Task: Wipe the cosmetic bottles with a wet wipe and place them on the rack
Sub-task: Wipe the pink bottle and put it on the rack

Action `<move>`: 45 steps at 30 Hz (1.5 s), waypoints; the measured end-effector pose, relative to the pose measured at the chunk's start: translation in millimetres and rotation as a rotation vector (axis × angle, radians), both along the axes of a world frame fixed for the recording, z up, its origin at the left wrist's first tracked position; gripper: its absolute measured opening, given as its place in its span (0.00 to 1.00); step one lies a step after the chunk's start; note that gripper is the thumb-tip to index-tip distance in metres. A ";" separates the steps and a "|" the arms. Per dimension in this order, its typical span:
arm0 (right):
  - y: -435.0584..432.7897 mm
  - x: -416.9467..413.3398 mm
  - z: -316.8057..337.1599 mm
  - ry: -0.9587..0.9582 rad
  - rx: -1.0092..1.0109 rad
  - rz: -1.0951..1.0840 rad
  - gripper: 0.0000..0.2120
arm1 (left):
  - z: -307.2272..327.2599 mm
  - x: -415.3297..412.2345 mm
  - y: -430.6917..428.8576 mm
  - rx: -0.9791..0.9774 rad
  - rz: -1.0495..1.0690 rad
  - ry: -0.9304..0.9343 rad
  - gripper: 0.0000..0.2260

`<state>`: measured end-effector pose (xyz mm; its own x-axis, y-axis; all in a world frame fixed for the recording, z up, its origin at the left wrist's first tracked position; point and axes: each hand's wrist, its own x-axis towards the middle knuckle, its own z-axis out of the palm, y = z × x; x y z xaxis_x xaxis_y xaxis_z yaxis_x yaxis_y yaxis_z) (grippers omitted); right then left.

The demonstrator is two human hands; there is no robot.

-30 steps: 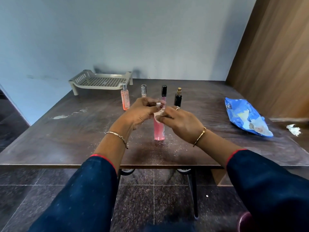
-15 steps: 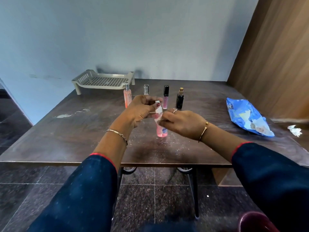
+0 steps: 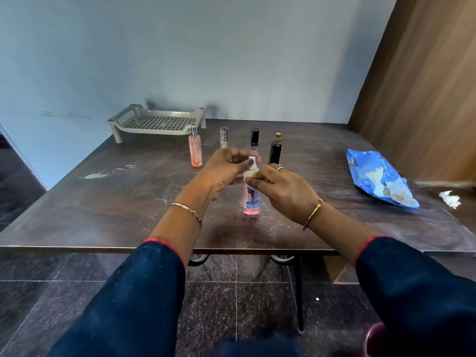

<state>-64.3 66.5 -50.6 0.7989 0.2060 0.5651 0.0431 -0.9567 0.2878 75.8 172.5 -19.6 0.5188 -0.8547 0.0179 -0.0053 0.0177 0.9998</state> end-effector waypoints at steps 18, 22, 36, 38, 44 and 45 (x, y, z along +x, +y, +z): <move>15.8 -16.1 -1.9 0.225 -0.282 0.192 0.09 | 4.0 -1.9 2.6 -0.012 0.148 -0.091 0.11; 5.9 -0.3 13.8 0.102 -0.047 0.072 0.14 | 3.1 2.0 5.5 -0.015 0.135 -0.056 0.11; 27.5 -3.2 -0.4 0.277 0.086 0.058 0.11 | -7.6 17.9 15.3 -0.069 0.095 0.028 0.07; 25.0 4.3 11.2 0.211 0.128 0.017 0.10 | -6.3 17.6 14.8 -0.082 0.072 0.045 0.07; 20.7 9.4 19.5 0.002 0.265 -0.038 0.07 | -9.8 10.4 10.6 -0.145 0.033 0.054 0.08; 22.0 6.5 14.5 0.022 0.249 -0.028 0.07 | -11.2 10.6 9.9 -0.154 0.036 0.057 0.09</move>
